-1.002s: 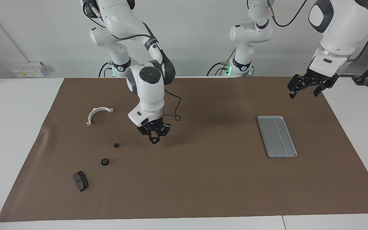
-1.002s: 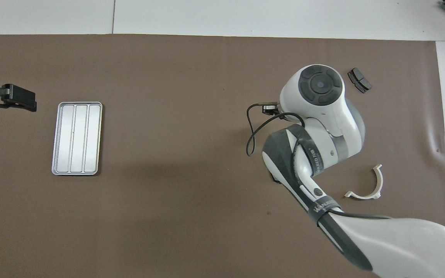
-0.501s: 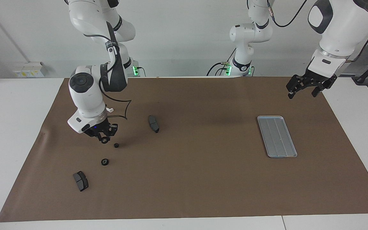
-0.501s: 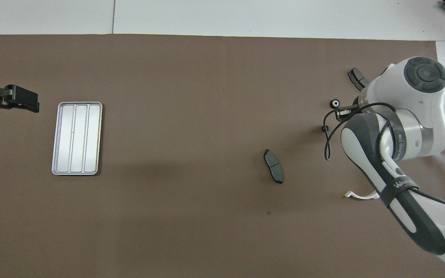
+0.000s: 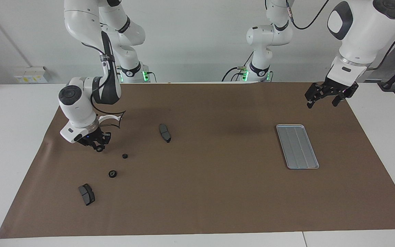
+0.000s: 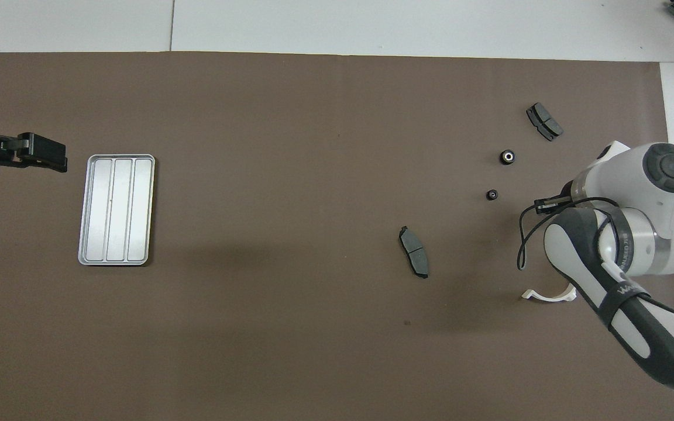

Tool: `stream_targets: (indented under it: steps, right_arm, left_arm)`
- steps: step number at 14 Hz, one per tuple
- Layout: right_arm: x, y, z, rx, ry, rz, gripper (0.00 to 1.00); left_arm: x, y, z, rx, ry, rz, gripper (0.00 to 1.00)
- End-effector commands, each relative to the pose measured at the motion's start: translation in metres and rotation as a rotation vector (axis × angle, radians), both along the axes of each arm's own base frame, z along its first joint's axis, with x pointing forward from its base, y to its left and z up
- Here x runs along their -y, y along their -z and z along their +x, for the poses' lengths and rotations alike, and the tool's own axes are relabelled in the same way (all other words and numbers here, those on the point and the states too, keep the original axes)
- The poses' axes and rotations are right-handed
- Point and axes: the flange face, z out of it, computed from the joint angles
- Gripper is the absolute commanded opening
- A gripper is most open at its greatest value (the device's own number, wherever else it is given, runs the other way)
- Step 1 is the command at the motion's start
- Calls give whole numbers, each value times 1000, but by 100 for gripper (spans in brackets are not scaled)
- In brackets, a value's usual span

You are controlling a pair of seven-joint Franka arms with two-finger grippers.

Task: Place bearing gear from tray to pile
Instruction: 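Carry the gear beside the other gears and open the right gripper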

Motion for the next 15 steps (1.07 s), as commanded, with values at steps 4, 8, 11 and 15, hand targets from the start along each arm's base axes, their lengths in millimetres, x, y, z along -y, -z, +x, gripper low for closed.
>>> stream_targets:
  steps: [4, 8, 11, 15]
  right_arm:
    - [-2, 14, -7, 33, 13, 17, 6]
    - [-7, 19, -6, 32, 27, 35, 100]
    - [-9, 7, 2, 60, 53, 35, 100]
    - [-27, -58, 25, 123, 169, 39, 100]
  left_arm:
    - [10, -2, -7, 26, 24, -9, 100]
    - [0, -3, -9, 15, 5, -8, 100]
    - [-2, -3, -9, 12, 1, -7, 100]
    - [-1, -3, -9, 12, 2, -7, 100]
